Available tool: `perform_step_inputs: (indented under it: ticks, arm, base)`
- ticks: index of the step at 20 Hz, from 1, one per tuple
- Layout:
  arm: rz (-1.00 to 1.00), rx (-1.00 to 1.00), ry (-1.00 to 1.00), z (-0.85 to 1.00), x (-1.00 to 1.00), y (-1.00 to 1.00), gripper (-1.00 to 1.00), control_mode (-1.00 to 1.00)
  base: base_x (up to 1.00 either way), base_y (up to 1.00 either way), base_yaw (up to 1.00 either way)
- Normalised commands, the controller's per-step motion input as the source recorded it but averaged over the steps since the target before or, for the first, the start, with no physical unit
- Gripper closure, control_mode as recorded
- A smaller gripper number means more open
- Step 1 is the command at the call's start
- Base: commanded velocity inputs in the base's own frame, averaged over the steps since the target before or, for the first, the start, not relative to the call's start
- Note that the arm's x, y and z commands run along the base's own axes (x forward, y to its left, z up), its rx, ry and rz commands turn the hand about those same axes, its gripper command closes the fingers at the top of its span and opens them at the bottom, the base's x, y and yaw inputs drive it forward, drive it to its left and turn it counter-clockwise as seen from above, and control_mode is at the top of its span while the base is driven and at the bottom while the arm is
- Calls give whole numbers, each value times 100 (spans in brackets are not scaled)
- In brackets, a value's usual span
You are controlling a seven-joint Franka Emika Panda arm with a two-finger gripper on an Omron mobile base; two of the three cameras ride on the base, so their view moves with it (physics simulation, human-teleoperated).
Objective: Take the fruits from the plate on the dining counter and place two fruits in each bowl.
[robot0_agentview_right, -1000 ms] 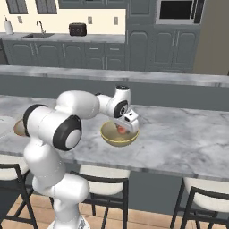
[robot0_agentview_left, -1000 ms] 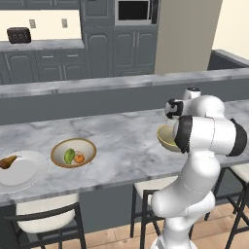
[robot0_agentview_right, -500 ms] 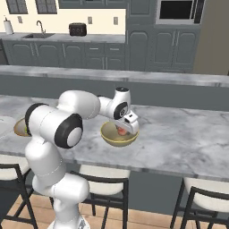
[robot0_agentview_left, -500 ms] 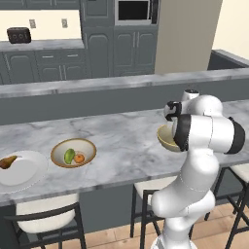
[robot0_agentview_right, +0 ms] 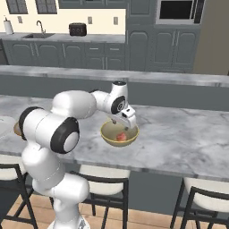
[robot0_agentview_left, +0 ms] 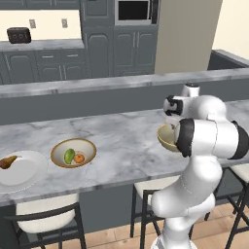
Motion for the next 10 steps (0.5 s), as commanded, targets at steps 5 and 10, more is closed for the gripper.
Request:
perform_step_inputs:
  ticks: [5,10]
  arm:
    - [30,-3,-2,54,-42,96,-100,-100]
    - [44,-4,0,42,-75,100,-100,-100]
  base:
    - [0,0,0]
    - [0,0,0]
